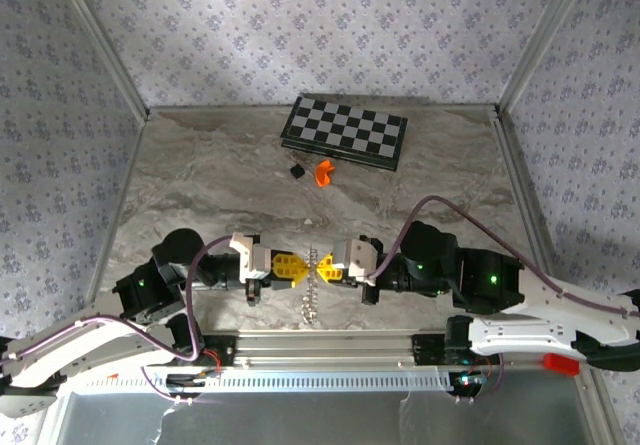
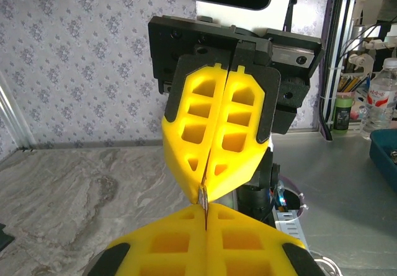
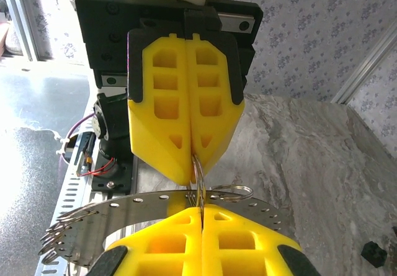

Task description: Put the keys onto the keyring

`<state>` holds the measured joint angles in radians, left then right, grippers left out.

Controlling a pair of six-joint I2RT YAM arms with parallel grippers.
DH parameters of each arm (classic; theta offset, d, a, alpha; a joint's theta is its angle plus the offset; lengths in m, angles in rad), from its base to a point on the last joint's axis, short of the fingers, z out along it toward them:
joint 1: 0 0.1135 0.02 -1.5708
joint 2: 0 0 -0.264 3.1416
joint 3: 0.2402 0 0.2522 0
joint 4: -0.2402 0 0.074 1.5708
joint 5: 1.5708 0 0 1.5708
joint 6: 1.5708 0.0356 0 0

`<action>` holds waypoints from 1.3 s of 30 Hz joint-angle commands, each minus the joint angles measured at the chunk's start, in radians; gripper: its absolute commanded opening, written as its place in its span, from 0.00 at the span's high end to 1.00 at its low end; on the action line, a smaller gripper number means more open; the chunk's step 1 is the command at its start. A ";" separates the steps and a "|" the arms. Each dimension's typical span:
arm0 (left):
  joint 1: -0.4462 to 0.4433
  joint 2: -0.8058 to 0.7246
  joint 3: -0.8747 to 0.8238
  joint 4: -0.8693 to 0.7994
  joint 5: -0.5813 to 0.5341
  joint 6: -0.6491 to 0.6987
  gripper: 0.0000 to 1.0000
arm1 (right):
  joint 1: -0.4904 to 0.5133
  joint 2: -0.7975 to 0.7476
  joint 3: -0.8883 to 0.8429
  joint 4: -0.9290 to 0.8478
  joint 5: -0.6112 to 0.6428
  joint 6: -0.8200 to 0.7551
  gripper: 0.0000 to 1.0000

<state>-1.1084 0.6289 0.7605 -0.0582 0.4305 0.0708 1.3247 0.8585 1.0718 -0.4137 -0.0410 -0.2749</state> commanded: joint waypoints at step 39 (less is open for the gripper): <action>-0.007 -0.015 -0.068 0.267 -0.009 -0.089 1.00 | 0.083 -0.105 -0.082 0.135 0.147 0.020 0.66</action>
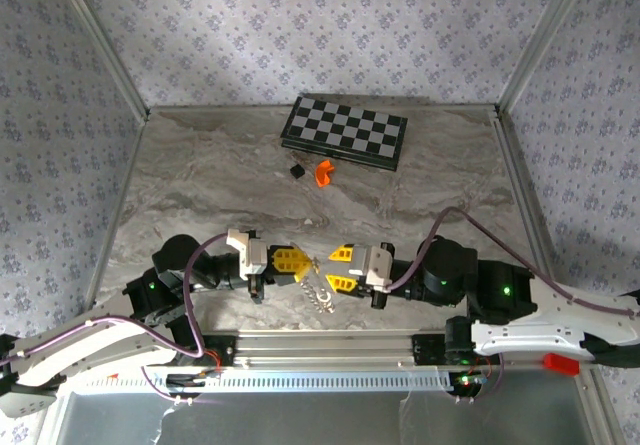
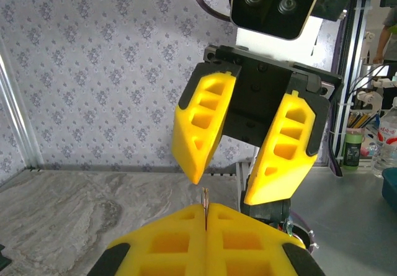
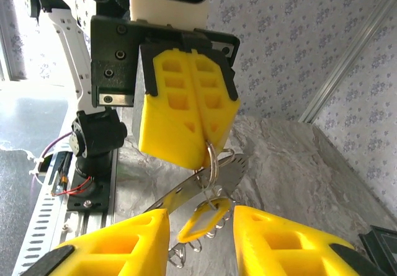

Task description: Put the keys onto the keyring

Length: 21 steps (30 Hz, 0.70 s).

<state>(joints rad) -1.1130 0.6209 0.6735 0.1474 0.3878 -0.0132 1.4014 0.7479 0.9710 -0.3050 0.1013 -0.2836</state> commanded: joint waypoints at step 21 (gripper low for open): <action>-0.002 -0.018 0.017 0.050 0.063 -0.007 1.00 | -0.060 0.027 0.022 0.073 -0.132 0.105 0.72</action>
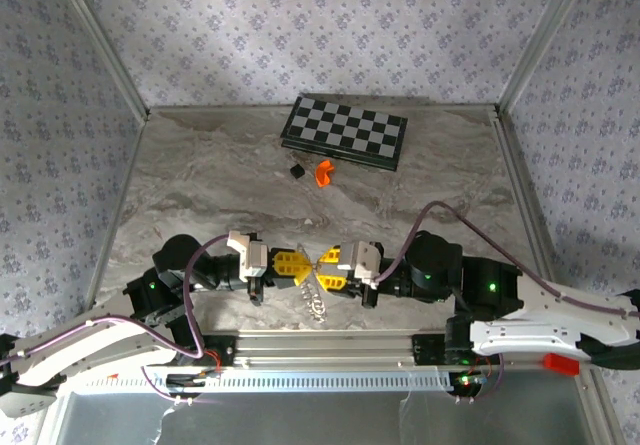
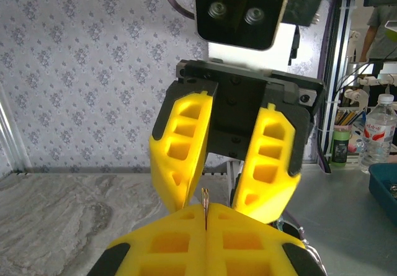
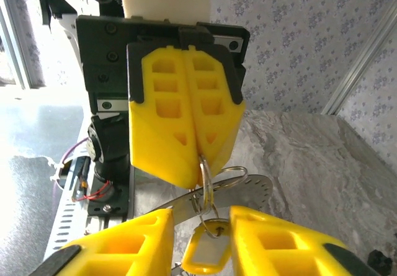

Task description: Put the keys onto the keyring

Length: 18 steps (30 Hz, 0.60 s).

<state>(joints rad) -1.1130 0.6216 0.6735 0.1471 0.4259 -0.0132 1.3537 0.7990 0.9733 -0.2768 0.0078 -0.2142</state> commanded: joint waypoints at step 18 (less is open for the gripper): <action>-0.002 -0.028 -0.009 0.084 0.018 -0.017 1.00 | -0.050 0.014 -0.006 0.079 -0.116 0.041 0.84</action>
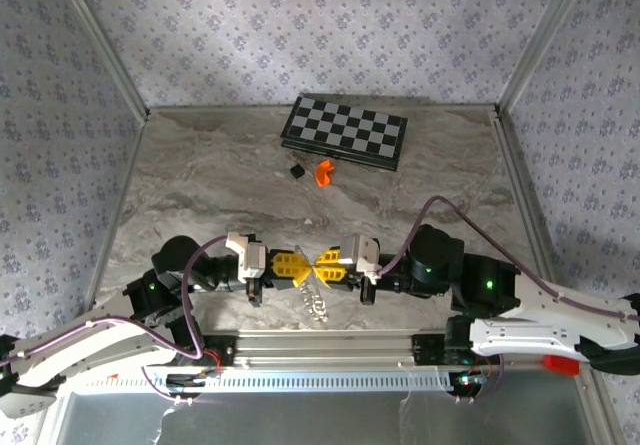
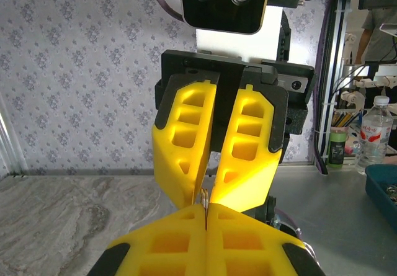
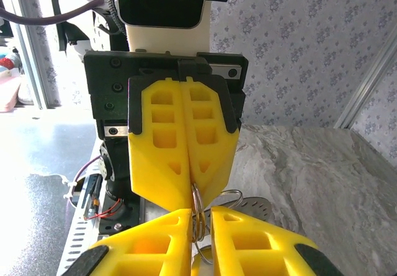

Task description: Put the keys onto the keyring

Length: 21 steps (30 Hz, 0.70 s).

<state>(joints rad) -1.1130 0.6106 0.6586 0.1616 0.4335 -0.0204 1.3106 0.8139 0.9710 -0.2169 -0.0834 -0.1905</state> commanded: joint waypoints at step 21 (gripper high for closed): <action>-0.002 0.062 0.229 -0.376 -0.164 0.148 0.65 | -0.031 0.058 0.187 -0.309 0.024 -0.122 1.00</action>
<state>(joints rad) -1.1130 0.6468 0.8185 -0.1036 0.3069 0.0715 1.2873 0.8635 1.0775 -0.4500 -0.0753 -0.2665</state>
